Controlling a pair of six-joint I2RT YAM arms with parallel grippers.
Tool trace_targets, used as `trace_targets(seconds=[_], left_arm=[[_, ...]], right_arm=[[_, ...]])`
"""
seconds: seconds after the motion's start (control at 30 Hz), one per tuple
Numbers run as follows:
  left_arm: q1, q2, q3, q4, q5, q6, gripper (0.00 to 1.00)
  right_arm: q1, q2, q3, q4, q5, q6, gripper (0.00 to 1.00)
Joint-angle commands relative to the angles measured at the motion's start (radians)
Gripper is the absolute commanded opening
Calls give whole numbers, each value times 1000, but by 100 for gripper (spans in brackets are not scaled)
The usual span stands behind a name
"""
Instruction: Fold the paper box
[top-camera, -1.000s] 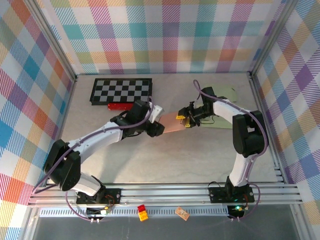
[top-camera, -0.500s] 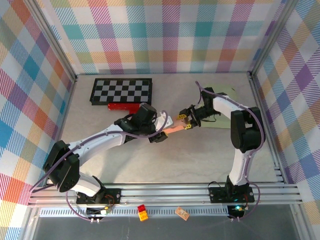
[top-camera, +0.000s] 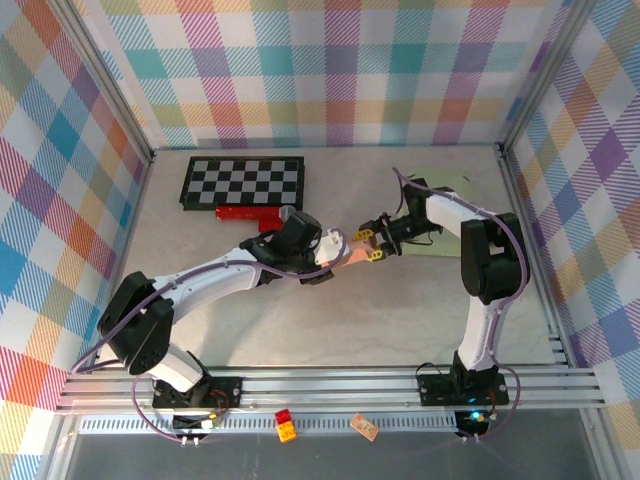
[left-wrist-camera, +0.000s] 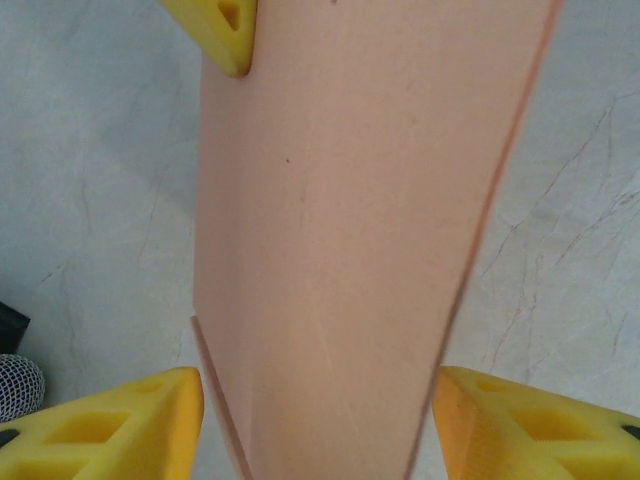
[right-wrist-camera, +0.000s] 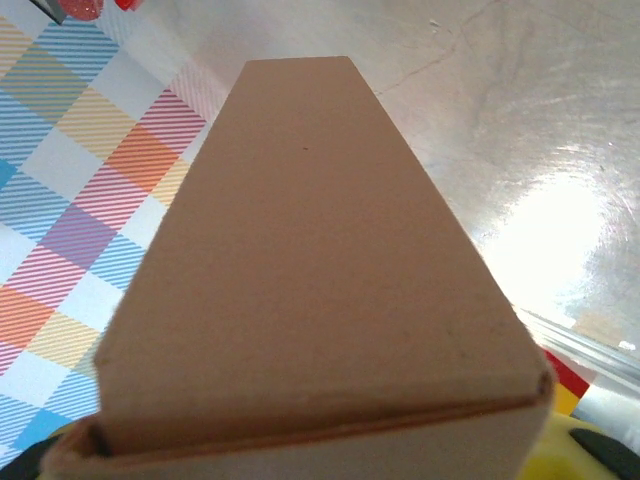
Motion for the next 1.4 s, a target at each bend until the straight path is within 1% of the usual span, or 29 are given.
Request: trace_targets(seconds=[0.0,0.03,0.27,0.4,0.57,0.63,0.7,0.8,0.9,0.93,1.0,1.07,1.1,1.27,1.37], left_arm=[[-18,14,7,40,-41,33,62],[-19,19,6,47,-56,35,62],[-35,42,2,81,-71,53,62],[-48,51,0,84,-76,75,61],[-53,53,-23,108,-82,84,62],[-53,45,-29,120,-82,65,62],[-54,17,-32,123,-54,42,63],[-53,-21,-6,55,-30,-3,65],[-51,-54,5,-25,-7,-31,70],[-53,-67,-8,-35,8,-29,80],[-52,-83,-22,-52,25,-24,83],[-52,-88,-25,-77,28,-26,91],[-51,-88,-22,-86,31,-28,100],[-54,-83,-36,-71,38,-3,100],[-57,-42,-21,-46,-18,2,99]], right_arm=[[-2,-19,-21,0,-57,35,40],[-2,-16,-24,-5,-64,37,40],[-2,-4,-44,-7,-113,57,40],[-2,20,-46,-36,-139,47,37],[-2,31,-47,-55,-136,32,36],[-3,30,-40,-60,-123,32,36],[-2,32,-33,-63,-114,30,35],[-2,35,-17,-88,-84,16,34],[-2,38,-19,-89,-74,15,33],[-2,37,-19,-87,-72,15,33],[-2,38,-20,-89,-69,17,33],[-2,39,-19,-88,-67,18,32],[-2,41,-17,-86,-67,21,32],[-2,39,-16,-68,-72,40,31],[-2,31,-20,-67,-79,44,31]])
